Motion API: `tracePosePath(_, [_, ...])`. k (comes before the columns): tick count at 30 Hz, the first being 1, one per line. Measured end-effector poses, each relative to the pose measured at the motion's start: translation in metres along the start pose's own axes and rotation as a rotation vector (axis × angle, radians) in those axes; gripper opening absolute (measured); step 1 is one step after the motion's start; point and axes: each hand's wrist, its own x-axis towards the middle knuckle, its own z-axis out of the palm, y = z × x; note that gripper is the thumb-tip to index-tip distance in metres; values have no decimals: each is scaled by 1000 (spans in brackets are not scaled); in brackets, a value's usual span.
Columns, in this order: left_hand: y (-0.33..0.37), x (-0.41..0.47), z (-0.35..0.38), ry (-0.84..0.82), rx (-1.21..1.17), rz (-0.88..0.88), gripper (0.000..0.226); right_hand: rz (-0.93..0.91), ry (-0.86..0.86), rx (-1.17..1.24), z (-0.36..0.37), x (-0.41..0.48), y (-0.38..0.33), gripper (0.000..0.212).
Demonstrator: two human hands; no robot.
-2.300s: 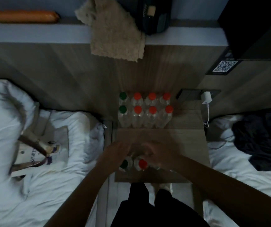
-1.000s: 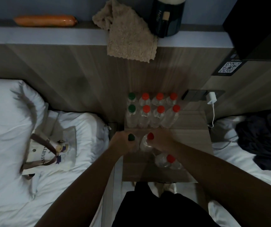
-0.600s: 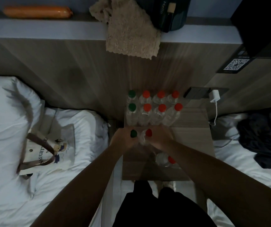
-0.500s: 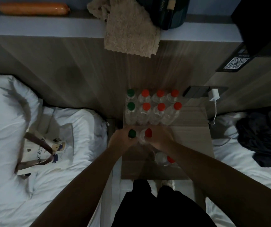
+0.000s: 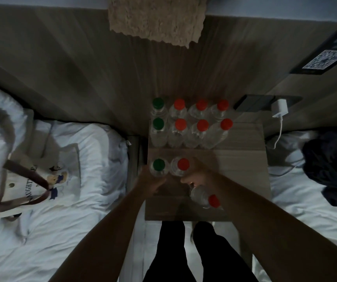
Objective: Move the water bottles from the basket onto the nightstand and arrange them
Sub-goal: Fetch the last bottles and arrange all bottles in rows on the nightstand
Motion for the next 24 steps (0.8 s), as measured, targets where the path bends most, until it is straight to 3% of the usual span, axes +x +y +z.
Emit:
tracePosePath(5, [-6,17,7,-49,-58,-21,21,54,-52,23,10,13,5,88])
tracePosePath(14, [-6,29,6,-50,-70,-24,16,25,6,53,9,18,-2,94])
tracePosePath(19, [-4,45,1,-106,-88,-13,19,-14,21,92,4,17,-14,65])
tracePosePath(24, [-4,63,-1,-73,-47,-113,18,-41,70,82,2,20,-25,61])
